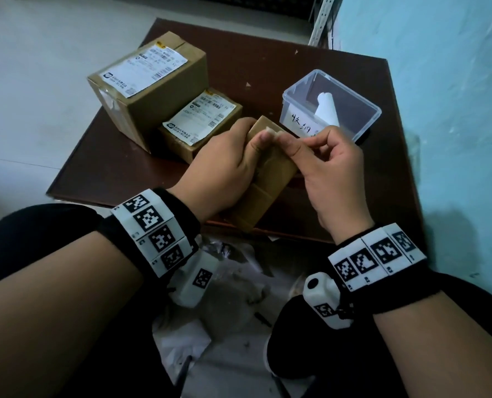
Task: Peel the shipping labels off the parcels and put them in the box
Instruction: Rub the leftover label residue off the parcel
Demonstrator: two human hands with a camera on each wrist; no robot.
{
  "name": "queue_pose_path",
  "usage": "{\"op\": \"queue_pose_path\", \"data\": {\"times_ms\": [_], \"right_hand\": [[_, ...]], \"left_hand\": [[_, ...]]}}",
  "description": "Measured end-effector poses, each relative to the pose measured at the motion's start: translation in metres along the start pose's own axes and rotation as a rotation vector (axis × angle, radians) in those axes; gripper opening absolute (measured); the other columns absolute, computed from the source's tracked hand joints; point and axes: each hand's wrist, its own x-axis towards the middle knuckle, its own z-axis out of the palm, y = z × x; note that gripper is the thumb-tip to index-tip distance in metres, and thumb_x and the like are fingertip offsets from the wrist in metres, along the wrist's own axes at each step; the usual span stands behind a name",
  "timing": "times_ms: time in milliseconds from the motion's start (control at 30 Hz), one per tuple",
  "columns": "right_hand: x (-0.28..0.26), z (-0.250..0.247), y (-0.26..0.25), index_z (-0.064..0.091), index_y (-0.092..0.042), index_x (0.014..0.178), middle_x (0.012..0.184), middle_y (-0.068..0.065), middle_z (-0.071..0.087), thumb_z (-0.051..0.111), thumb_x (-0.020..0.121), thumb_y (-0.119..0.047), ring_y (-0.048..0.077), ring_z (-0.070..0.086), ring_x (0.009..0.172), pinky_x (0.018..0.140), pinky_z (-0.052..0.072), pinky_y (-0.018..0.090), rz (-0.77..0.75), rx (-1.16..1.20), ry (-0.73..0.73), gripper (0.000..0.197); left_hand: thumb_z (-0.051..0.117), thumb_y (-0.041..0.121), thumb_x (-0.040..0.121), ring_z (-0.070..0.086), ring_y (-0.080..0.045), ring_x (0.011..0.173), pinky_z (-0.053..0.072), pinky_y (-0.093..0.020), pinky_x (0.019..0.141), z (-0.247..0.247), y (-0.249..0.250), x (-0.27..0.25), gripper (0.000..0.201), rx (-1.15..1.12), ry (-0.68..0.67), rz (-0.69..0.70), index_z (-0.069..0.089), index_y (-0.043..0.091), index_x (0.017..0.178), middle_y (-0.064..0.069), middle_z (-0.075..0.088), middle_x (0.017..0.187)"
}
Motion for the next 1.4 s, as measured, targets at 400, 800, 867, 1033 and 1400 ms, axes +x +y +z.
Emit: {"op": "queue_pose_path", "data": {"times_ms": [400,800,867,1033,1400], "right_hand": [[0.009,-0.007,0.001,0.076,-0.023,0.109,0.115,-0.003,0.077,0.076,0.1,-0.022,0.016,0.074,0.114,0.096,0.065,0.048,0.08,0.044,-0.186,0.008],[0.008,-0.007,0.001,0.08,-0.02,0.105,0.099,-0.007,0.082,0.078,0.098,-0.014,0.015,0.079,0.103,0.084,0.068,0.043,0.097,0.122,-0.085,0.009],[0.007,-0.007,-0.001,0.08,-0.02,0.102,0.097,-0.009,0.082,0.078,0.097,-0.011,0.014,0.078,0.102,0.084,0.067,0.04,0.096,0.148,-0.089,0.01],[0.005,-0.003,0.002,0.08,-0.017,0.095,0.092,-0.004,0.082,0.079,0.096,-0.013,0.016,0.079,0.098,0.085,0.068,0.043,0.125,0.18,-0.044,0.004],[0.009,-0.007,0.003,0.08,-0.016,0.103,0.098,-0.005,0.083,0.077,0.097,-0.008,0.016,0.079,0.102,0.085,0.068,0.04,0.165,0.225,-0.103,0.011]], "left_hand": [[0.031,0.053,0.111,0.058,-0.001,0.076,0.039,-0.009,0.061,0.001,-0.01,0.007,0.046,0.004,0.001,-0.105,0.06,0.018,0.105,0.008,0.061,0.085],[0.03,0.057,0.11,0.058,-0.002,0.075,0.04,-0.024,0.064,0.009,-0.007,0.01,0.047,-0.042,0.02,-0.103,0.059,0.022,0.099,0.009,0.062,0.083],[0.03,0.057,0.11,0.059,-0.003,0.078,0.041,-0.022,0.065,0.008,-0.008,0.009,0.049,-0.034,0.015,-0.114,0.061,0.02,0.102,0.008,0.063,0.085],[0.031,0.056,0.11,0.061,-0.001,0.077,0.042,-0.017,0.064,0.009,-0.011,0.005,0.047,-0.012,0.04,-0.075,0.062,0.021,0.106,0.008,0.064,0.084],[0.031,0.058,0.109,0.059,-0.004,0.076,0.04,-0.026,0.064,0.008,-0.01,0.008,0.051,-0.041,0.018,-0.108,0.062,0.019,0.103,0.008,0.062,0.082]]}}
